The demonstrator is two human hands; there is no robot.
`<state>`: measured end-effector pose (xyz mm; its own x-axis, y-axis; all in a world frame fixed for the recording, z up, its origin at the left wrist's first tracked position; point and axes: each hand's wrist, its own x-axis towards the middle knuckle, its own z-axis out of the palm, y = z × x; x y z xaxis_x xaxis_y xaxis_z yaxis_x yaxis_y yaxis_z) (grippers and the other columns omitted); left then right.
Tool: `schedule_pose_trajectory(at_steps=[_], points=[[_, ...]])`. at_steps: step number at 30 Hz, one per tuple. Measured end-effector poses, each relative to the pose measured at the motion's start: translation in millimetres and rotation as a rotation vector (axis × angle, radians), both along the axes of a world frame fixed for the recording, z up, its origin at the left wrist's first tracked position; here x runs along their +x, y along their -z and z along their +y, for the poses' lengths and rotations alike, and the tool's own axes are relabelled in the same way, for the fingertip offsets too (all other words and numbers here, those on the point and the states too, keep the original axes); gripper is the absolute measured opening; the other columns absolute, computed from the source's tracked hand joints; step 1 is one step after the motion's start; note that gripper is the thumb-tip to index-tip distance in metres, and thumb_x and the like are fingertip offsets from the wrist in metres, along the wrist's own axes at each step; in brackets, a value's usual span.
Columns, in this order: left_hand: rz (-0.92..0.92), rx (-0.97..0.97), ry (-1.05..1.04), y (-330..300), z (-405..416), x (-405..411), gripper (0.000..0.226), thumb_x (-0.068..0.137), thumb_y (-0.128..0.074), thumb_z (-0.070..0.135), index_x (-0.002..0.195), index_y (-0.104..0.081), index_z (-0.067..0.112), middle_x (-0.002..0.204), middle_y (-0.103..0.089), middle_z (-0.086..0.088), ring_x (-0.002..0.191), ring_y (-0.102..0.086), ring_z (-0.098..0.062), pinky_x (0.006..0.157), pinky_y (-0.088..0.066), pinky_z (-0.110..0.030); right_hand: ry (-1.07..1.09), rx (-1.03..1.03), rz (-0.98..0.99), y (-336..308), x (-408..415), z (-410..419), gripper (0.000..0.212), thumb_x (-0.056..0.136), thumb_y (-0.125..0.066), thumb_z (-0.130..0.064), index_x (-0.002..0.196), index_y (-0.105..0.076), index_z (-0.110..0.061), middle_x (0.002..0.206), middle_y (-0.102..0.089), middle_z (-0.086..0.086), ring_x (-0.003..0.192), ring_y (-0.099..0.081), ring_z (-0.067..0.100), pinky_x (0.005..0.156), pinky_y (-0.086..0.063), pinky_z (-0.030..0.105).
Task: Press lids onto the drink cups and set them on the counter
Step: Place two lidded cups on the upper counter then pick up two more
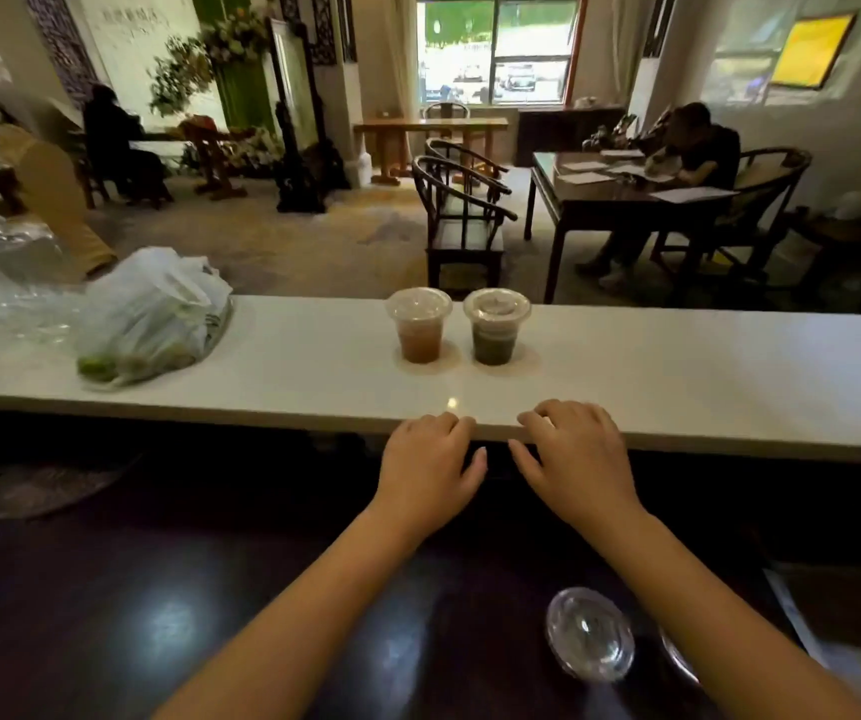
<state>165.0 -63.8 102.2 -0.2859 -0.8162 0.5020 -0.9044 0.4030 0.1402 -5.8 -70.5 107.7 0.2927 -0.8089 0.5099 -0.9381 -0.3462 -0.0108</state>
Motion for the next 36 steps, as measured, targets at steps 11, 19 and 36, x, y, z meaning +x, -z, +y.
schedule_pose_trajectory(at_steps=[11, 19, 36], points=[[-0.044, 0.279, 0.113, 106, 112, -58, 0.055, 0.075, -0.043, 0.047, 0.117, -0.059, 0.014, 0.115, -0.065, -0.008, 0.095, -0.066, -0.023, 0.076, -0.053, -0.038, 0.246, 0.209, -0.046, 100, -80, 136, 0.037, 0.064, -0.081, -0.023, 0.096, -0.069, -0.009, 0.092, -0.068, 0.011, 0.082, -0.064, 0.032, 0.073, -0.051, 0.046], [-0.214, 0.52, -0.005, 137, 114, -105, 0.072, 0.086, -0.044, 0.052, 0.146, -0.014, 0.026, 0.157, -0.01, -0.01, 0.143, -0.011, -0.03, 0.112, -0.01, -0.056, 0.23, 0.288, -0.025, 136, -140, 132, 0.047, 0.058, -0.082, -0.028, 0.099, -0.065, -0.014, 0.107, -0.064, 0.011, 0.101, -0.059, 0.033, 0.075, -0.051, 0.047], [0.331, 0.504, -0.167, 183, 117, -154, 0.07, 0.068, -0.073, 0.02, 0.128, -0.041, 0.033, 0.151, -0.029, -0.004, 0.124, -0.043, -0.029, 0.083, -0.046, -0.034, 0.093, 0.389, -0.261, 188, -181, 124, 0.082, 0.051, -0.086, -0.019, 0.123, -0.049, -0.029, 0.127, -0.05, 0.006, 0.118, -0.043, 0.035, 0.056, -0.056, 0.042]])
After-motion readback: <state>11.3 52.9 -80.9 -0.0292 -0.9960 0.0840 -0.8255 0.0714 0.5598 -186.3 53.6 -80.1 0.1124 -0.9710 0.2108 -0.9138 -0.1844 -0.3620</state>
